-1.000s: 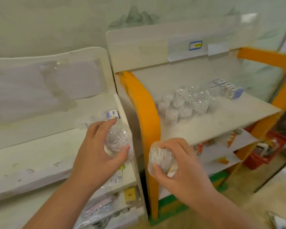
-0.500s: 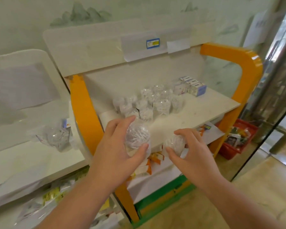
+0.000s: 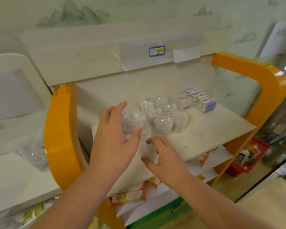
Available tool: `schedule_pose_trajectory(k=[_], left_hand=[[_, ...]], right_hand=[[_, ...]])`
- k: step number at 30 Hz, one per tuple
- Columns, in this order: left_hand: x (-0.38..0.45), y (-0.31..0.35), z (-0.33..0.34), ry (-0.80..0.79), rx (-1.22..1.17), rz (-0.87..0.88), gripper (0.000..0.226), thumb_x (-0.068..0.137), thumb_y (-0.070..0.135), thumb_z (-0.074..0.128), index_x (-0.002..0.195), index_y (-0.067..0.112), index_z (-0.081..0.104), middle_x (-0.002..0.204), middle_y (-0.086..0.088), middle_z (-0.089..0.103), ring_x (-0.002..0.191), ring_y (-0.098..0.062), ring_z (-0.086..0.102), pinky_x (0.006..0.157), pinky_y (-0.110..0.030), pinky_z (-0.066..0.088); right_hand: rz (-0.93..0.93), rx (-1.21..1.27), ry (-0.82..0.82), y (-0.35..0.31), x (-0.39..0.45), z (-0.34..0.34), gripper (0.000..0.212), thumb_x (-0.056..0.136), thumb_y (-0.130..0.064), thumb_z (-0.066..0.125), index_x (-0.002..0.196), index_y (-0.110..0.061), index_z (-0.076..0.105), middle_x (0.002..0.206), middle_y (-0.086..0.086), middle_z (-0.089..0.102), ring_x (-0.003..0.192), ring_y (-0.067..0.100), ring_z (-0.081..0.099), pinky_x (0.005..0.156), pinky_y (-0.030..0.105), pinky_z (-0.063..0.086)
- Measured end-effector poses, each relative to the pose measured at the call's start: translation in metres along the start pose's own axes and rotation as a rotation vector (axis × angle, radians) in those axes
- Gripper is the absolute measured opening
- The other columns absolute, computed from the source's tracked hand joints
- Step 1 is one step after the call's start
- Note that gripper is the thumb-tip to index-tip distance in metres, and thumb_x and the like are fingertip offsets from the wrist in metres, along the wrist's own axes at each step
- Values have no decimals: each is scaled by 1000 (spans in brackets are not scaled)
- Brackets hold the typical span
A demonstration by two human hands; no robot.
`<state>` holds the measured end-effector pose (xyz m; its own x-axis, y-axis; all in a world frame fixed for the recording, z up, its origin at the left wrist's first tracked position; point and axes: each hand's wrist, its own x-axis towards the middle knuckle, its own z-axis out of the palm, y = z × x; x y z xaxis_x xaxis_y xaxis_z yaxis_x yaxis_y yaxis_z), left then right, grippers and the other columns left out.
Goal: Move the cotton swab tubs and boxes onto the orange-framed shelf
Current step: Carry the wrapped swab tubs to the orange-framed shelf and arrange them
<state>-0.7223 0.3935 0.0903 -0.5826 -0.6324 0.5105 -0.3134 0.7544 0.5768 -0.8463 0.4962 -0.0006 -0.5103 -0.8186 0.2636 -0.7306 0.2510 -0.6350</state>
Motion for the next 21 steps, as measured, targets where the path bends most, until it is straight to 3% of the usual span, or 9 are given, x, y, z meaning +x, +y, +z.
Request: schedule_pose_trajectory(k=[4,9,12,17,21], left_hand=[[9,-3,7,18,78,-46,70,83,43,66,143,36,31,136,16,31,106,13,30,82,0,24],[16,3,13,86,180,-124,71,82,41,69,143,34,32,139,11,33,109,12,28,92,-17,30],[15,12,14,139,237,-190,72,82,39,71,143,31,35,139,8,35,112,8,30,93,-20,30],[12,26,25,159,313,-234,72,80,42,71,142,31,36,136,11,38,114,4,35,90,-7,25],[9,41,47,143,266,-249,71,80,44,70,141,34,35,127,21,31,113,4,36,94,-21,34]], right_hand=[[-90,22,-77,9,20,12,49,86,-46,65,130,-32,50,129,-16,45,115,5,50,94,24,46],[-224,33,-161,20,39,30,50,86,-46,64,131,-30,50,132,-6,47,116,16,52,91,30,49],[-284,66,-206,24,45,33,53,86,-45,64,135,-28,48,133,-3,47,117,21,52,91,33,50],[-315,112,-216,47,43,12,60,84,-46,67,138,-27,47,137,-8,44,125,13,47,99,23,41],[-317,65,-209,79,38,-28,65,77,-56,67,134,-30,48,132,-16,44,122,3,42,97,13,34]])
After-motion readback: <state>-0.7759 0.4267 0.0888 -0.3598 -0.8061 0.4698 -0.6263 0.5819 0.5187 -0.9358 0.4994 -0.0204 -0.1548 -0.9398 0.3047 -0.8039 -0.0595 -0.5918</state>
